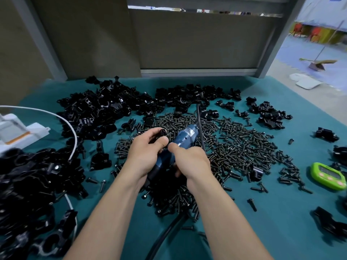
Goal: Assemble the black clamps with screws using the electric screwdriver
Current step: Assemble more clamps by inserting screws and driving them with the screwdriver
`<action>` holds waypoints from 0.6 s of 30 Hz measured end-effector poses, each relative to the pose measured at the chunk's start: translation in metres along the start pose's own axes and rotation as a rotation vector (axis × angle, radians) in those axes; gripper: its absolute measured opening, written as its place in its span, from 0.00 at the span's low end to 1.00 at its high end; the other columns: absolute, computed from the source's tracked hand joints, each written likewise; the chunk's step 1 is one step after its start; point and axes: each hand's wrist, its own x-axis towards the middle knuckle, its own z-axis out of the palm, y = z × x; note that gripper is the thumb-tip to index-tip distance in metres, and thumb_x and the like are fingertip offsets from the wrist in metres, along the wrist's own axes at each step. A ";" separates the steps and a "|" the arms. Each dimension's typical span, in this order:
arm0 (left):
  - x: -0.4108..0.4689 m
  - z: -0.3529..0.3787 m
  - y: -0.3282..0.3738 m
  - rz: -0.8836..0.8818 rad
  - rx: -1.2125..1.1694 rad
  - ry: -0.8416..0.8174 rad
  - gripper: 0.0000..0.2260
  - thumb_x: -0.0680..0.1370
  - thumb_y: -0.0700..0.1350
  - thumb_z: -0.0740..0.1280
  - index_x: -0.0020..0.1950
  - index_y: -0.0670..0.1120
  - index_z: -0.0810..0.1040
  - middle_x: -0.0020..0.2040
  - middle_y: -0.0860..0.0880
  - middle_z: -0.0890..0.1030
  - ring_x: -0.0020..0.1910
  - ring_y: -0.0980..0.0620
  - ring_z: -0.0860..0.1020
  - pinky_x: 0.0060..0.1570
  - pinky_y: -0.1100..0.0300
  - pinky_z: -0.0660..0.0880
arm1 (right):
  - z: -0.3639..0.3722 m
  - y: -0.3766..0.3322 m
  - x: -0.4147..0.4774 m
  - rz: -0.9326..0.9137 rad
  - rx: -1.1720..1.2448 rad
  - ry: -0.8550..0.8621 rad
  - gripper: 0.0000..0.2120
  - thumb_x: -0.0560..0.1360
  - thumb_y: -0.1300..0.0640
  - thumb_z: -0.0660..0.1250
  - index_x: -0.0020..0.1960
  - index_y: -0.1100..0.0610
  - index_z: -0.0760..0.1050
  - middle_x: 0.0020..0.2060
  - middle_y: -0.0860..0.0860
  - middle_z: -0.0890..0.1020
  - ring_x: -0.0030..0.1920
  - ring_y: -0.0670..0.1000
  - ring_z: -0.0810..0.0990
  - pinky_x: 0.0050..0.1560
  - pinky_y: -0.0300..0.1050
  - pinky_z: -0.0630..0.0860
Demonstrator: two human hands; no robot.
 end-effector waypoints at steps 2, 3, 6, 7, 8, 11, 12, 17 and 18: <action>-0.004 0.003 0.003 -0.041 -0.134 -0.049 0.15 0.83 0.42 0.70 0.70 0.50 0.80 0.63 0.48 0.84 0.55 0.52 0.84 0.57 0.55 0.81 | 0.002 0.002 0.000 0.023 0.095 -0.037 0.19 0.66 0.41 0.73 0.49 0.54 0.81 0.40 0.53 0.85 0.40 0.57 0.84 0.47 0.53 0.82; -0.006 0.005 0.004 -0.049 -0.182 -0.068 0.15 0.83 0.42 0.70 0.69 0.50 0.80 0.62 0.47 0.85 0.56 0.52 0.84 0.58 0.55 0.81 | 0.002 0.002 0.000 0.047 0.187 -0.073 0.20 0.66 0.45 0.74 0.52 0.55 0.80 0.41 0.53 0.84 0.40 0.56 0.83 0.45 0.51 0.82; -0.011 0.011 0.010 -0.076 -0.370 -0.120 0.17 0.82 0.43 0.70 0.71 0.47 0.79 0.62 0.46 0.85 0.62 0.50 0.83 0.62 0.54 0.80 | 0.000 0.002 0.001 0.086 0.523 -0.200 0.19 0.69 0.61 0.77 0.59 0.57 0.77 0.41 0.54 0.84 0.31 0.51 0.82 0.33 0.43 0.78; -0.012 0.012 0.012 -0.089 -0.463 -0.147 0.20 0.80 0.44 0.70 0.72 0.45 0.78 0.62 0.44 0.85 0.63 0.47 0.83 0.64 0.53 0.80 | 0.001 0.000 0.000 0.076 0.617 -0.227 0.21 0.69 0.65 0.76 0.60 0.57 0.76 0.42 0.56 0.85 0.31 0.51 0.84 0.33 0.43 0.79; -0.013 0.011 0.015 -0.090 -0.543 -0.168 0.22 0.77 0.47 0.70 0.72 0.44 0.78 0.62 0.43 0.85 0.62 0.45 0.83 0.65 0.51 0.79 | 0.002 -0.002 -0.002 0.049 0.699 -0.250 0.23 0.69 0.69 0.75 0.61 0.58 0.75 0.41 0.56 0.85 0.32 0.52 0.84 0.34 0.45 0.81; -0.012 0.007 0.020 -0.019 -0.654 -0.112 0.24 0.73 0.47 0.70 0.69 0.41 0.80 0.57 0.44 0.87 0.53 0.49 0.84 0.58 0.56 0.82 | 0.002 -0.009 0.003 -0.032 0.776 -0.260 0.21 0.70 0.73 0.73 0.60 0.61 0.75 0.39 0.56 0.83 0.35 0.52 0.83 0.38 0.47 0.82; -0.011 0.004 0.020 0.004 -0.675 -0.063 0.24 0.72 0.47 0.71 0.67 0.41 0.80 0.53 0.46 0.87 0.48 0.52 0.84 0.53 0.60 0.82 | -0.001 -0.012 0.007 -0.032 0.781 -0.257 0.20 0.70 0.72 0.74 0.59 0.61 0.75 0.40 0.56 0.82 0.37 0.53 0.83 0.41 0.49 0.82; -0.003 -0.019 0.009 0.001 -0.494 0.145 0.23 0.75 0.48 0.71 0.70 0.44 0.80 0.49 0.54 0.88 0.42 0.60 0.83 0.45 0.67 0.79 | -0.034 -0.035 0.038 0.040 1.084 -0.285 0.15 0.69 0.74 0.67 0.52 0.61 0.72 0.31 0.55 0.81 0.30 0.52 0.79 0.33 0.45 0.80; -0.002 -0.020 0.005 -0.003 -0.434 0.165 0.20 0.78 0.47 0.71 0.70 0.45 0.80 0.48 0.55 0.88 0.43 0.60 0.83 0.46 0.66 0.78 | -0.041 -0.040 0.046 0.029 1.147 -0.291 0.12 0.70 0.72 0.66 0.49 0.61 0.71 0.30 0.55 0.79 0.29 0.52 0.79 0.33 0.45 0.79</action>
